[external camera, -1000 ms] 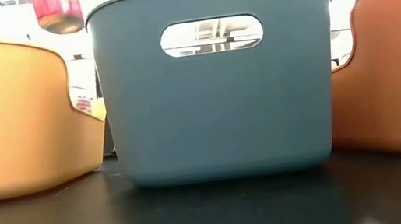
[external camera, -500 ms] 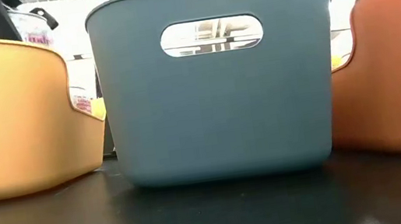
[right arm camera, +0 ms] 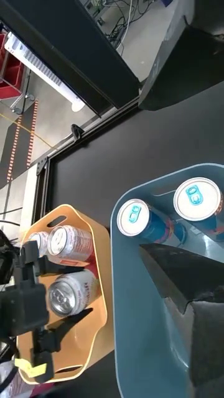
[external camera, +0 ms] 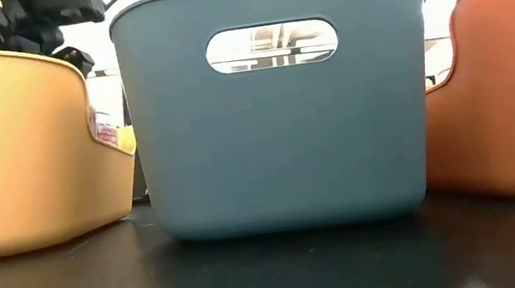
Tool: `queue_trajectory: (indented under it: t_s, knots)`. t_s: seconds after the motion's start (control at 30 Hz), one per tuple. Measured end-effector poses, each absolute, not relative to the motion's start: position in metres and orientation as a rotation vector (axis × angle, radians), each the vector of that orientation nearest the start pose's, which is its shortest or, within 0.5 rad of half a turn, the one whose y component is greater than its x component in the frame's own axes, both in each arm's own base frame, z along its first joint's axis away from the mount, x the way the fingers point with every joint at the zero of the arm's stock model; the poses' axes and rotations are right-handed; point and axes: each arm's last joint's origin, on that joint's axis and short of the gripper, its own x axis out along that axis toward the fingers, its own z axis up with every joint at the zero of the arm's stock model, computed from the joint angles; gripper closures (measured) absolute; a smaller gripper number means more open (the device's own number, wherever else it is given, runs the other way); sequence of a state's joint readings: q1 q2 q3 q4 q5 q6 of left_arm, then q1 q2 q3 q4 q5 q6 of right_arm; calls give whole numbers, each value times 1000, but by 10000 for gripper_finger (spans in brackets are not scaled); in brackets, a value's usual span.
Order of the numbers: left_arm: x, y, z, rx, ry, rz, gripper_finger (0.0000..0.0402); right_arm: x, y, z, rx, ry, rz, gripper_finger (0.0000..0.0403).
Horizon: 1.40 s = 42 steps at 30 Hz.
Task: Sort soda cans
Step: Put the top pink-white soda can into the yellow bin, then put the left blue soda can into the blue bin
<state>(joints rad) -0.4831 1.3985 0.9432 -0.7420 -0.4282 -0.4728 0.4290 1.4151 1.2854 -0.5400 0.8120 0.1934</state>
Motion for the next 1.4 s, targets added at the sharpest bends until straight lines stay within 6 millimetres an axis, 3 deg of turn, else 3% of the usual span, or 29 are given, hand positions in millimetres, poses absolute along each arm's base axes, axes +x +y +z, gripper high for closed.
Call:
queue_trajectory:
  t_s: [0.4, 0.6, 0.77, 1.4]
  knots:
    - [235, -109, 216, 113, 1047, 242, 108, 280, 105, 338, -207, 509, -418, 20]
    - [235, -108, 217, 115, 1038, 252, 43, 280, 105, 338, -207, 509, -418, 20]
    - [235, -108, 218, 112, 1029, 267, 31, 280, 105, 338, -207, 509, -417, 20]
    - [207, -92, 264, 44, 861, 261, 27, 280, 105, 338, -207, 509, -417, 20]
